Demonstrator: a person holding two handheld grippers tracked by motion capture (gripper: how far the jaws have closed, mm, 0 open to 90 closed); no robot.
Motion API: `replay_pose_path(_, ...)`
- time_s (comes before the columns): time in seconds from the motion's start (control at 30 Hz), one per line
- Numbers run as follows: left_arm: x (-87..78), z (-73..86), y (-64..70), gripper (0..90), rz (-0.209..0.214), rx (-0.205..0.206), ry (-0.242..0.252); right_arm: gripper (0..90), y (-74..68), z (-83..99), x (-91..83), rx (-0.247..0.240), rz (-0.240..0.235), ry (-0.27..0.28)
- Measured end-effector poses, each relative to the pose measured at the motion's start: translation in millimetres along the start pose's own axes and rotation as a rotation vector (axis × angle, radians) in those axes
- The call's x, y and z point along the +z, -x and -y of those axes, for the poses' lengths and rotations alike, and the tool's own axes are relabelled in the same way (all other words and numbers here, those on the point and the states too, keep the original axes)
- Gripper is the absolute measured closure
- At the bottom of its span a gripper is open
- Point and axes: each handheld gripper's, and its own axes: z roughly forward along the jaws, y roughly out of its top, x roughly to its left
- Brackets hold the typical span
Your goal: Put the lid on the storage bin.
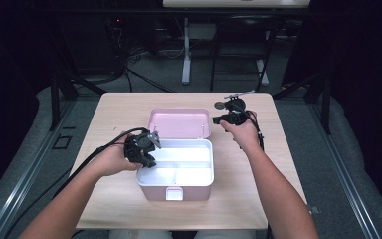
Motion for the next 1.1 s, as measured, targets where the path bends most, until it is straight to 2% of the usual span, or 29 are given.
replay_pose_path(0.1,0.0,0.0,-0.1,79.8,0.001,0.0,0.0,56.3,1.0,-5.2,6.1,0.047,-0.026,0.003)
replay_pose_path(0.57,0.0,1.3,-0.3,79.9,0.001,0.008,0.011,61.3,-3.4,-11.3,40.0,0.103,-0.017,-0.039)
replay_pose_path(0.83,0.0,2.5,-0.3,79.9,0.003,0.003,0.021,67.5,-5.3,-10.8,54.9,0.178,-0.03,-0.052)
replay_pose_path(1.1,-0.1,2.5,-0.5,79.9,0.003,0.006,0.02,74.0,-8.2,-11.0,60.5,0.166,0.007,-0.076)
